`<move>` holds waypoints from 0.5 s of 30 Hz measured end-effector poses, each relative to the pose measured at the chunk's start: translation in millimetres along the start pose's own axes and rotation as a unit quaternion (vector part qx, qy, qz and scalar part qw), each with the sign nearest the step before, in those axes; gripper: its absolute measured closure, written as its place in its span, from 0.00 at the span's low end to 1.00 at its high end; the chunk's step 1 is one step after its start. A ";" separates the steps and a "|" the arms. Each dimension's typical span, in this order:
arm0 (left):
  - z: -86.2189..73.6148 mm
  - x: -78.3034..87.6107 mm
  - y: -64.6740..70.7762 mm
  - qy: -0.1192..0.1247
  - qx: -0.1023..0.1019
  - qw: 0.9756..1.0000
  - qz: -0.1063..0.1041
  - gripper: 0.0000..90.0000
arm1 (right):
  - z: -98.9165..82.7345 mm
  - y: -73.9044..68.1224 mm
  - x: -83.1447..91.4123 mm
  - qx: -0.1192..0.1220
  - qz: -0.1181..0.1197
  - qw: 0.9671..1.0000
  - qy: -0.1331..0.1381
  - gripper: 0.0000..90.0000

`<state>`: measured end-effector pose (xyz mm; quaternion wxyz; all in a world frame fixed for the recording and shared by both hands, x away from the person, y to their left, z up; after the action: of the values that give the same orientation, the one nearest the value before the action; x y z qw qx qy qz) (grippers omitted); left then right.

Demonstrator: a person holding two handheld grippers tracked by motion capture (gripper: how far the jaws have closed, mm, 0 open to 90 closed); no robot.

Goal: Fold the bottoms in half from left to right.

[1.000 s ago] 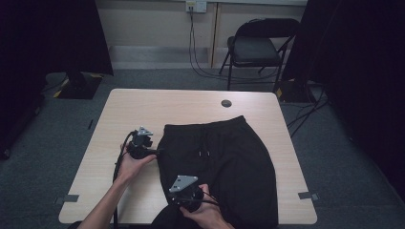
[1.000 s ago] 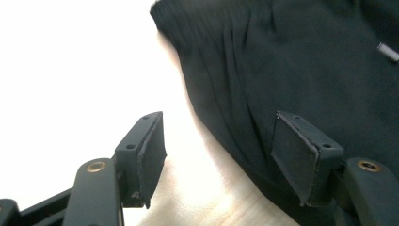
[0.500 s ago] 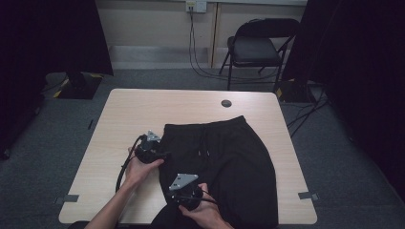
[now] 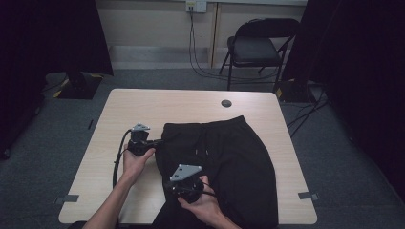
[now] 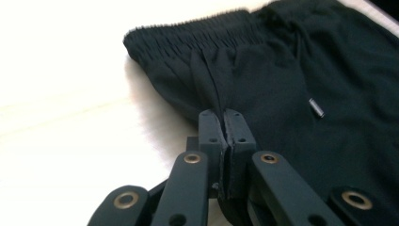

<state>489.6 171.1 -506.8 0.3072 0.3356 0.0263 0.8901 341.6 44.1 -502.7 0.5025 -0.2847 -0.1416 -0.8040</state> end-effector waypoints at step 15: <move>103.0 93.7 -16.9 0.109 0.006 0.994 0.024 0.97 | 137.9 -4.3 44.9 0.035 0.007 0.993 0.114 1.00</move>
<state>506.8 221.2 -377.0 0.2786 0.2392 0.0567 0.9284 366.4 84.2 -365.5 0.5306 -0.1741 -0.1093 -0.8223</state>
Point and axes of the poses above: each handheld gripper's, and its own axes: x roughly backward along the jaws, z roughly out of its top, y roughly to its right, the point moved 7 cm from there along -x, roughly forward along the jaws, and after that the axes turned 1 degree about y, right-handed, at the moved point
